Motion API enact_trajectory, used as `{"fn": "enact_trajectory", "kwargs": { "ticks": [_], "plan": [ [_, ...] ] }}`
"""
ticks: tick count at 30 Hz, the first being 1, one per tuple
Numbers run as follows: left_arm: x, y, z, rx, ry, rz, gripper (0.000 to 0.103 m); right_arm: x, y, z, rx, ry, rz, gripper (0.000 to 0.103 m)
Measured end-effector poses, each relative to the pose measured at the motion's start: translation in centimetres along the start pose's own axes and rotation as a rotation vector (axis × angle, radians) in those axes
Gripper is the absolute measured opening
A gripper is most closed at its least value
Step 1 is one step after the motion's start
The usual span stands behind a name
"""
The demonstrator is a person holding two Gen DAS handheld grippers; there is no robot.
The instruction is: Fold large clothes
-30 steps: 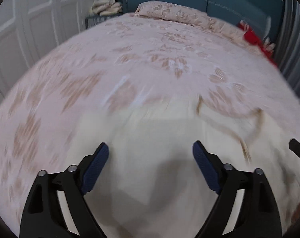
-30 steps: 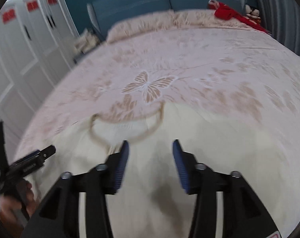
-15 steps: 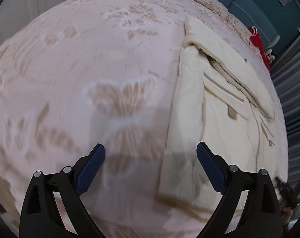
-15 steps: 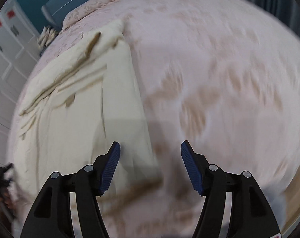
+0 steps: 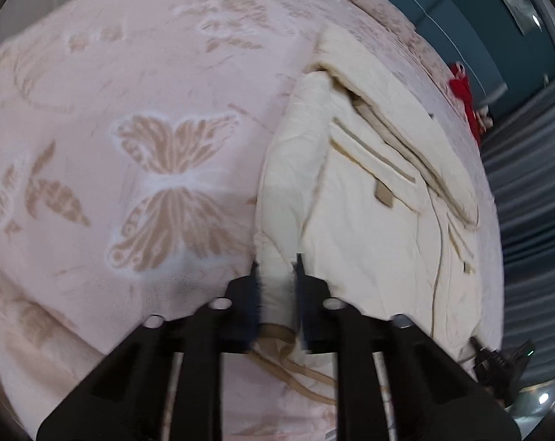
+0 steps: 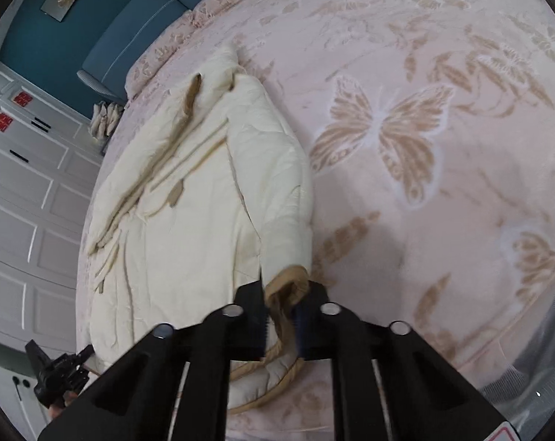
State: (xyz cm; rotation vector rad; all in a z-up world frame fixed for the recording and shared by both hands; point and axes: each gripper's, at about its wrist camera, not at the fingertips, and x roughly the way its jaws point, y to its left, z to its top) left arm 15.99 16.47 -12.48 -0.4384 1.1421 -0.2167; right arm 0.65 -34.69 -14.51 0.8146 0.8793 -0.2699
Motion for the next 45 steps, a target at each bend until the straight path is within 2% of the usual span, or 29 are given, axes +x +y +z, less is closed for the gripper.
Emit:
{"fn": "enact_trajectory", "kwargs": {
  "ticks": [4, 8, 10, 12, 14, 18, 19, 20, 23, 25, 28, 30, 32, 34, 38, 45],
  "plan": [
    [-2.9, -0.9, -0.1, 0.027, -0.039, -0.021, 0.007, -3.1, 0.9, 0.3, -0.044, -0.023, 0.05, 0.004],
    [-6.7, -1.3, -1.4, 0.077, -0.04, -0.042, 0.007, -6.9, 2.9, -0.3, -0.195, 0.021, 0.037, 0.004],
    [-9.2, -1.2, -2.8, 0.12, -0.023, -0.044, 0.007, -8.6, 3.6, -1.4, -0.309, 0.083, -0.008, 0.004],
    [-11.9, -0.4, -4.5, 0.152, 0.001, -0.046, 0.007, -10.6, 4.0, -3.2, -0.462, 0.181, -0.079, 0.004],
    [-15.1, 0.9, -7.0, 0.166, 0.047, -0.047, 0.007, -12.9, 3.9, -5.0, -0.555, 0.284, -0.119, 0.004],
    [-20.1, 1.9, -10.9, 0.134, 0.076, -0.056, 0.007, -17.6, 3.9, -8.1, -0.596, 0.412, -0.118, 0.004],
    [-21.1, 1.7, -11.3, 0.125, 0.065, -0.066, 0.007, -18.5, 4.1, -8.2, -0.589, 0.404, -0.107, 0.004],
    [-22.1, 1.3, -11.2, 0.117, 0.041, -0.082, 0.007, -19.9, 4.8, -8.2, -0.582, 0.361, -0.084, 0.004],
    [-23.3, -0.8, -9.2, 0.14, -0.07, -0.1, 0.007, -21.6, 6.9, -5.7, -0.558, 0.194, -0.021, 0.004],
    [-22.6, -2.0, -6.6, 0.178, -0.156, -0.068, 0.007, -21.3, 7.7, -3.0, -0.518, 0.1, 0.01, 0.004],
    [-20.1, -2.8, -2.4, 0.159, -0.21, -0.074, 0.007, -18.6, 7.6, 1.6, -0.423, -0.015, 0.052, 0.004],
    [-18.2, -3.6, -0.2, 0.171, -0.236, -0.058, 0.008, -16.4, 7.7, 3.3, -0.367, -0.045, 0.075, 0.004],
    [-15.6, -4.7, 1.7, 0.197, -0.252, -0.004, 0.008, -13.6, 8.0, 4.8, -0.334, -0.062, 0.074, 0.004],
    [-12.2, -5.5, 3.8, 0.206, -0.252, 0.056, 0.008, -10.9, 8.5, 6.0, -0.33, -0.077, 0.052, 0.004],
    [-6.5, -5.4, 6.4, 0.183, -0.224, 0.129, 0.008, -5.7, 9.0, 7.5, -0.314, -0.091, 0.002, 0.004],
    [1.7, -4.0, 7.6, 0.184, -0.136, 0.257, 0.01, 0.8, 8.8, 7.9, -0.285, -0.09, -0.073, 0.004]
  ]
}}
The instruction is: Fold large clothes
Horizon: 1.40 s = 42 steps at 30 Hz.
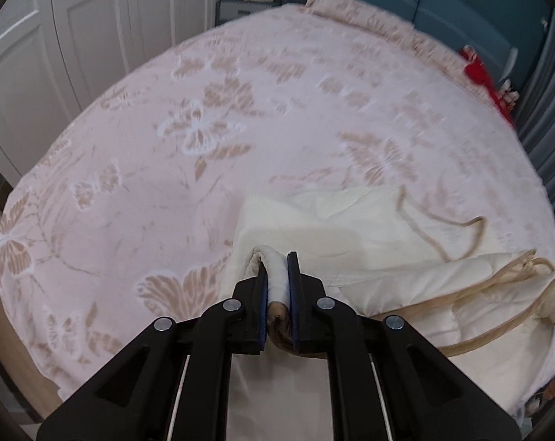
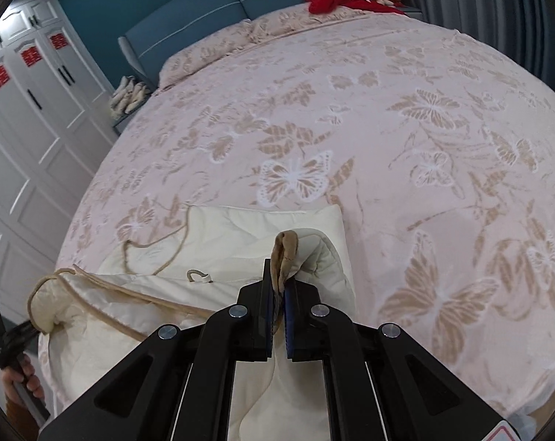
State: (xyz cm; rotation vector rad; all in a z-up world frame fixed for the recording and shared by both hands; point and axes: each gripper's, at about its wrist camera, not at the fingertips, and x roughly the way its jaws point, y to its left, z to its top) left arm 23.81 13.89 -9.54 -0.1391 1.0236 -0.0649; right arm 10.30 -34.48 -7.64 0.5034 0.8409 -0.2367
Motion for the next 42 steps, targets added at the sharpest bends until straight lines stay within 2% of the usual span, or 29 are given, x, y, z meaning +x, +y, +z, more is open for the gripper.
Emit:
{"fn": "enact_trajectory", "kwargs": {
  "ticks": [5, 7, 9, 10, 11, 12, 13, 14, 15, 16, 19, 24, 26, 29, 31, 33, 35, 36, 37, 38, 39, 40, 41, 42],
  "plan": [
    [2.2, -0.3, -0.5, -0.007, 0.021, 0.013, 0.012, 2.1, -0.7, -0.4, 0.049, -0.038, -0.006, 0.007],
    [2.0, -0.1, -0.4, -0.018, 0.02, -0.013, 0.012, 1.3, -0.8, -0.3, 0.071, -0.067, 0.03, 0.014],
    [0.5, 0.9, -0.2, -0.057, -0.005, -0.076, 0.017, -0.2, -1.0, -0.1, 0.094, -0.101, 0.081, 0.028],
    [-0.5, 1.3, -0.1, -0.07, -0.027, -0.109, 0.02, -1.8, -1.4, 0.0, 0.115, -0.153, 0.112, 0.044],
    [-1.3, 1.6, -0.1, -0.08, -0.043, -0.137, 0.022, -3.0, -1.7, 0.0, 0.129, -0.196, 0.116, 0.052],
    [-2.2, 2.1, -0.1, -0.092, -0.06, -0.164, 0.037, -4.3, -2.1, -0.1, 0.145, -0.242, 0.118, 0.062],
    [-3.2, 2.5, -0.1, -0.107, -0.098, -0.138, 0.074, -5.0, -2.4, -0.2, 0.155, -0.264, 0.122, 0.062],
    [-4.3, 2.9, -0.2, -0.123, -0.154, -0.102, 0.086, -5.7, -2.8, -0.3, 0.161, -0.273, 0.133, 0.062],
    [-5.6, 3.4, -0.3, -0.136, -0.218, -0.101, 0.089, -6.0, -3.0, -0.4, 0.161, -0.261, 0.132, 0.062],
    [-6.1, 3.6, -0.2, -0.135, -0.233, -0.114, 0.089, -6.0, -3.2, -0.6, 0.152, -0.246, 0.121, 0.062],
    [-5.9, 3.8, 0.4, -0.138, -0.198, -0.13, 0.089, -5.5, -3.0, -1.0, 0.103, -0.215, 0.087, 0.062],
    [-2.6, 2.0, 1.4, -0.069, -0.098, -0.113, 0.089, -2.8, -2.2, -1.2, 0.083, -0.149, 0.057, 0.062],
    [-1.1, 0.9, 1.6, -0.045, -0.052, -0.117, 0.088, -1.8, -1.9, -0.9, 0.082, -0.132, 0.044, 0.062],
    [-0.1, 0.2, 1.9, -0.045, -0.025, -0.137, 0.084, -0.6, -1.7, -0.2, 0.084, -0.117, 0.032, 0.062],
    [0.5, -0.2, 2.2, -0.061, -0.001, -0.163, 0.073, 0.0, -1.4, 0.3, 0.079, -0.109, 0.025, 0.062],
    [0.8, -0.4, 2.6, -0.073, 0.005, -0.166, 0.068, 0.5, -1.2, 0.7, 0.072, -0.099, 0.023, 0.062],
    [0.9, -0.6, 2.9, -0.069, 0.004, -0.167, 0.053, 1.1, -0.7, 1.0, 0.053, -0.081, 0.021, 0.061],
    [0.9, -0.8, 3.0, -0.067, 0.004, -0.167, 0.042, 1.3, -0.6, 1.2, 0.045, -0.075, 0.015, 0.058],
    [0.9, -0.7, 3.2, -0.069, 0.004, -0.169, 0.031, 1.6, -0.4, 1.3, 0.036, -0.067, 0.004, 0.054],
    [0.9, -0.7, 3.3, -0.073, 0.004, -0.168, 0.028, 1.8, -0.3, 1.4, 0.029, -0.063, -0.002, 0.049],
    [0.8, -0.5, 3.4, -0.078, 0.004, -0.167, 0.019, 2.0, -0.2, 1.5, 0.017, -0.055, -0.011, 0.036],
    [0.8, -0.4, 3.6, -0.08, 0.004, -0.171, 0.005, 2.1, 0.0, 1.6, 0.006, -0.048, -0.024, 0.021],
    [0.8, -0.3, 3.7, -0.082, 0.005, -0.175, 0.0, 2.2, 0.1, 1.7, -0.004, -0.041, -0.028, 0.01],
    [0.7, -0.2, 3.8, -0.084, 0.004, -0.173, 0.0, 2.3, 0.1, 1.9, -0.01, -0.034, -0.026, 0.0]
  ]
}}
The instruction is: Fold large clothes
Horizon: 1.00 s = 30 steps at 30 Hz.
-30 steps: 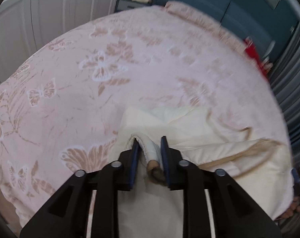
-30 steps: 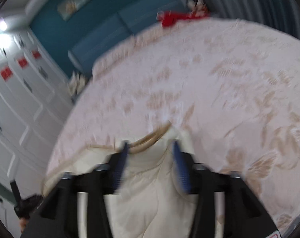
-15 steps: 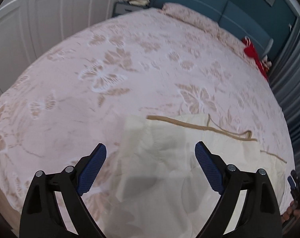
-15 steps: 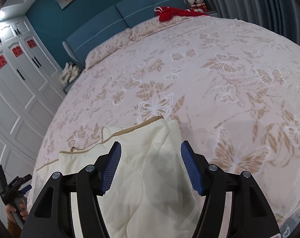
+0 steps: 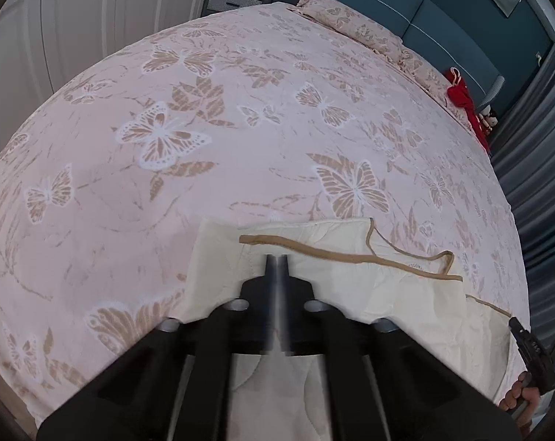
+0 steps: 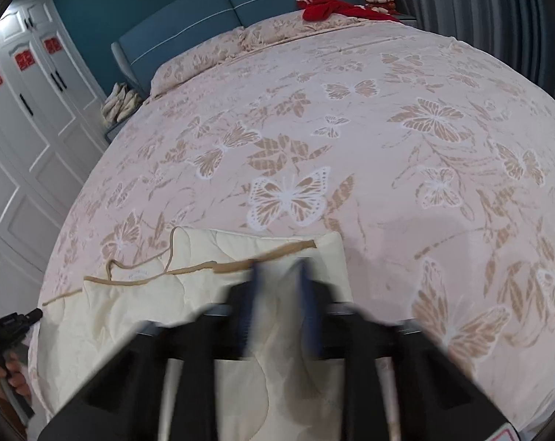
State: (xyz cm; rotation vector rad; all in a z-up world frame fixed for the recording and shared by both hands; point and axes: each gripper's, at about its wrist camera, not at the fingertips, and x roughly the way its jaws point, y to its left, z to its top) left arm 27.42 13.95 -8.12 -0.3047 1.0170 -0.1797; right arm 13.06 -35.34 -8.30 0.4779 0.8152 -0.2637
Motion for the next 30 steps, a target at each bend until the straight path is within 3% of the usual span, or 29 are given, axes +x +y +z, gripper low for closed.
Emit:
{"fn": "enact_trajectory", "kwargs": {
  "ticks": [5, 9, 11, 13, 15, 16, 17, 18, 19, 21, 23, 24, 25, 27, 30],
  "plan": [
    [-0.9, -0.8, 0.5, 0.045, -0.04, 0.032, 0.0, -1.0, 0.3, 0.7, -0.011, -0.036, 0.016, 0.0],
    [-0.5, -0.8, 0.6, 0.049, -0.026, 0.04, 0.0, -1.6, 0.4, 1.0, -0.025, -0.05, 0.02, 0.003],
    [-0.2, -0.6, 0.4, 0.053, -0.016, 0.038, 0.0, -1.8, 0.3, 1.0, -0.025, -0.051, 0.019, 0.013],
    [0.3, -0.3, 0.2, 0.053, 0.002, 0.036, 0.0, -1.5, -0.1, 0.8, -0.021, -0.041, 0.0, 0.042],
    [0.8, 0.0, 0.0, 0.047, 0.023, 0.032, 0.001, -1.1, -0.5, 0.7, -0.013, -0.04, -0.017, 0.052],
    [0.9, 0.0, -0.1, 0.046, 0.026, 0.032, 0.002, -0.6, -0.6, 0.6, -0.009, -0.026, -0.017, 0.052],
    [1.1, 0.0, -0.3, 0.045, 0.028, 0.035, 0.005, -0.2, -0.7, 0.5, -0.005, -0.01, -0.015, 0.052],
    [1.2, 0.0, -0.3, 0.045, 0.03, 0.033, 0.019, 0.1, -0.7, 0.4, -0.001, 0.0, -0.011, 0.052],
    [1.4, 0.0, -0.4, 0.043, 0.034, 0.034, 0.04, 0.6, -0.7, 0.3, 0.006, 0.016, -0.005, 0.052],
    [1.5, -0.2, -0.4, 0.036, 0.022, 0.046, 0.052, 1.5, -0.6, 0.1, 0.009, 0.044, 0.01, 0.05],
    [1.8, -0.5, -0.1, 0.038, 0.016, 0.044, 0.051, 1.9, -0.3, 0.0, 0.005, 0.059, 0.01, 0.034],
    [1.8, -0.7, 0.0, 0.04, 0.014, 0.036, 0.043, 2.1, -0.1, 0.0, 0.002, 0.066, 0.02, 0.015],
    [1.7, -0.8, 0.2, 0.042, 0.01, 0.031, 0.022, 2.0, 0.1, 0.1, 0.003, 0.07, 0.034, 0.012],
    [1.4, -1.2, 0.7, 0.044, 0.005, 0.013, 0.0, 1.2, 0.6, 0.4, -0.006, 0.041, 0.049, 0.009],
    [-0.5, -1.9, 1.8, 0.054, -0.064, 0.022, 0.0, -0.6, 1.1, 1.4, -0.009, -0.014, 0.082, 0.008]
  ]
}}
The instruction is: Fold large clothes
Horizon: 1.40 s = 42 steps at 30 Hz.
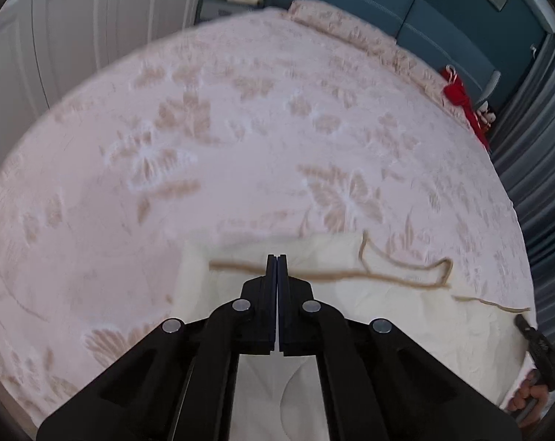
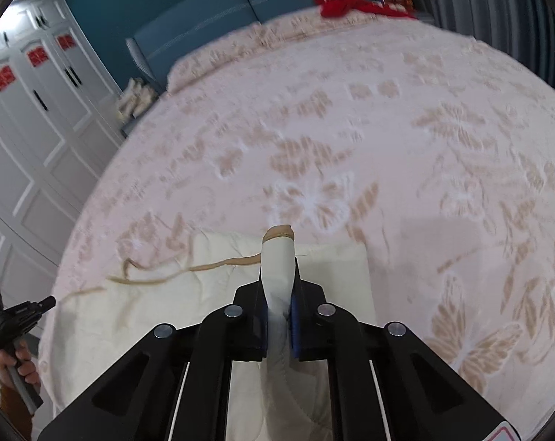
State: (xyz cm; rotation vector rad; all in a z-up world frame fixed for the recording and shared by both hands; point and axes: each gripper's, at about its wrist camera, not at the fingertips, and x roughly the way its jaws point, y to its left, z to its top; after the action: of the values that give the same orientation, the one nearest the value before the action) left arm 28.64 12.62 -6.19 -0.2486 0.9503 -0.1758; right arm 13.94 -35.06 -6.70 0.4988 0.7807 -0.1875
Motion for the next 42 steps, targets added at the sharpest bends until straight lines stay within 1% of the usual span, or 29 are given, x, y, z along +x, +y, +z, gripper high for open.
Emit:
{"fn": "enact_trajectory", "kwargs": {
  "ticks": [3, 5, 7, 9, 10, 11, 12, 13, 15, 17, 20, 21, 22, 24, 25, 27, 29, 30, 32, 34, 35, 37, 39, 42],
  "plan": [
    [-2.6, 0.5, 1.9, -0.037, -0.087, -0.008, 0.0, -2.0, 0.0, 1.3, 0.031, -0.07, 0.046, 0.007],
    [-3.2, 1.0, 2.9, -0.053, -0.109, -0.004, 0.0, -2.4, -0.1, 2.0, 0.05, -0.095, 0.065, 0.007],
    [-2.7, 1.4, 3.3, -0.054, -0.079, 0.006, 0.0, -1.5, -0.1, 1.9, 0.038, -0.074, 0.04, 0.007],
    [-1.7, 1.8, 2.9, -0.06, -0.008, -0.037, 0.001, -0.6, -0.3, 1.4, 0.036, -0.051, 0.025, 0.007],
    [-1.2, 2.0, 2.5, -0.066, 0.025, -0.053, 0.012, -0.4, -0.5, 1.0, 0.042, -0.045, 0.025, 0.007],
    [-0.7, 2.2, 1.8, -0.071, 0.061, -0.066, 0.02, -0.3, -0.7, 0.8, 0.048, -0.042, 0.025, 0.007],
    [-0.2, 2.5, 1.1, -0.072, 0.076, -0.063, 0.038, -0.2, -0.9, 0.6, 0.055, -0.039, 0.024, 0.007],
    [0.2, 2.7, 0.4, -0.069, 0.078, -0.048, 0.05, 0.0, -1.2, 0.4, 0.067, -0.035, 0.025, 0.007],
    [1.4, 3.3, -0.5, -0.083, 0.103, -0.029, 0.052, 0.1, -1.7, 0.1, 0.087, -0.028, 0.032, 0.007],
    [2.7, 4.0, -1.2, -0.14, 0.151, -0.069, 0.055, 0.2, -2.0, 0.0, 0.094, -0.025, 0.031, 0.007],
    [4.3, 4.5, -1.6, -0.191, 0.191, -0.1, 0.055, 0.3, -1.9, -0.2, 0.087, -0.018, 0.024, 0.007],
    [4.4, 4.5, -1.6, -0.194, 0.195, -0.104, 0.051, 0.4, -1.9, -0.3, 0.084, -0.014, 0.02, 0.007],
    [4.4, 4.4, -1.6, -0.19, 0.194, -0.106, 0.037, 0.4, -1.8, -0.3, 0.082, -0.013, 0.018, 0.007],
    [3.9, 3.9, -1.3, -0.174, 0.185, -0.119, 0.015, 0.4, -1.7, -0.4, 0.075, -0.009, 0.014, 0.007],
    [3.3, 3.7, -1.1, -0.17, 0.167, -0.124, 0.011, 0.2, -1.5, -0.3, 0.07, -0.013, 0.014, 0.007],
    [1.4, 3.1, -0.3, -0.148, 0.113, -0.139, 0.008, -0.5, -1.0, 0.2, 0.058, -0.029, 0.027, 0.007],
    [-0.6, 2.4, 0.7, -0.123, 0.059, -0.148, 0.008, -1.7, -0.4, 1.2, 0.037, -0.065, 0.041, 0.007],
    [-1.7, 2.0, 1.3, -0.107, 0.025, -0.142, 0.008, -2.2, -0.1, 1.6, 0.024, -0.085, 0.04, 0.007],
    [-2.1, 1.4, 2.2, -0.086, -0.005, -0.11, 0.008, -2.5, 0.2, 2.5, 0.0, -0.113, 0.022, 0.007],
    [-0.8, 1.3, 2.5, -0.079, 0.012, -0.077, 0.008, -1.2, -0.4, 2.8, 0.014, -0.089, 0.004, 0.007],
    [0.6, 1.3, 2.3, -0.081, 0.038, -0.055, 0.008, -0.5, -0.6, 2.7, 0.025, -0.074, -0.003, 0.007],
    [3.1, 1.3, 1.5, -0.072, 0.085, -0.002, 0.008, 2.4, -1.6, 1.9, 0.046, -0.005, -0.048, 0.007],
    [5.8, 1.6, 0.1, -0.067, 0.128, 0.055, 0.008, 4.5, -1.9, 0.9, 0.024, 0.041, -0.102, 0.007],
    [7.7, 2.4, -1.5, -0.074, 0.141, 0.078, 0.009, 6.8, -2.6, -0.6, 0.023, 0.089, -0.133, 0.007]
  ]
}}
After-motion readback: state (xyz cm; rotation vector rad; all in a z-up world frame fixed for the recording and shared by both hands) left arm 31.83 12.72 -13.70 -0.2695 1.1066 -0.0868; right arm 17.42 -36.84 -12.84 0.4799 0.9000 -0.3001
